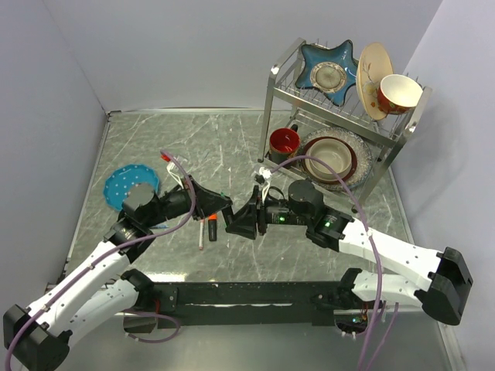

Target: Insert the pens into the pen caps

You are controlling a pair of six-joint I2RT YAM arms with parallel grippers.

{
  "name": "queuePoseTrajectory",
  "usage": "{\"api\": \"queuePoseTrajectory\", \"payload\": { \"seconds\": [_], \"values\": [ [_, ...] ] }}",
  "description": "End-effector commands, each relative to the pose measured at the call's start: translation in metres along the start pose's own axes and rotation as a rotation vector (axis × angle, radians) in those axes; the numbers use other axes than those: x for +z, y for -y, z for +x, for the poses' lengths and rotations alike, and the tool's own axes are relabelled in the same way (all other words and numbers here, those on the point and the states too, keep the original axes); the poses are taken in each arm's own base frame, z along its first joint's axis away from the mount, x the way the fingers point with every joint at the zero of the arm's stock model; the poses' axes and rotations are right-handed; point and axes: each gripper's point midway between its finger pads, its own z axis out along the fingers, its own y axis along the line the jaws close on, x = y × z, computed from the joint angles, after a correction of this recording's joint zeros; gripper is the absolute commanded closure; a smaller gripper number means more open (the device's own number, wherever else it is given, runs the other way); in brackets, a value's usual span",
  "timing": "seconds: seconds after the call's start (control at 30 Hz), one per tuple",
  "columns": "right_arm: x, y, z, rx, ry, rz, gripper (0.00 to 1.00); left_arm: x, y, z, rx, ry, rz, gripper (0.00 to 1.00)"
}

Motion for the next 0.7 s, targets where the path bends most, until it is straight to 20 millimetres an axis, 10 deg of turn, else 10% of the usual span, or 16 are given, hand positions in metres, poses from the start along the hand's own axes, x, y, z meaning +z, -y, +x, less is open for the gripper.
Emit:
{"api": "queuePoseTrajectory", "payload": {
  "seconds": [0.0,0.3,0.5,0.67],
  "values": [
    [0.001,-0.021,-0.016,-0.017,0.048,-0.11,0.51,-0.001,0.031,-0.01,0.056,0.022,0.144,0.99],
    [0.006,-0.028,-0.017,0.012,0.061,-0.169,0.82,-0.002,0.039,-0.015,0.073,0.048,0.187,0.99],
    [0.0,-0.034,-0.018,0.009,0.079,-0.19,0.61,0.001,0.044,-0.014,0.081,0.02,0.218,0.99],
    [-0.006,-0.038,-0.017,0.003,0.084,-0.2,0.67,-0.002,0.052,-0.017,0.096,0.022,0.244,0.99]
  ]
}}
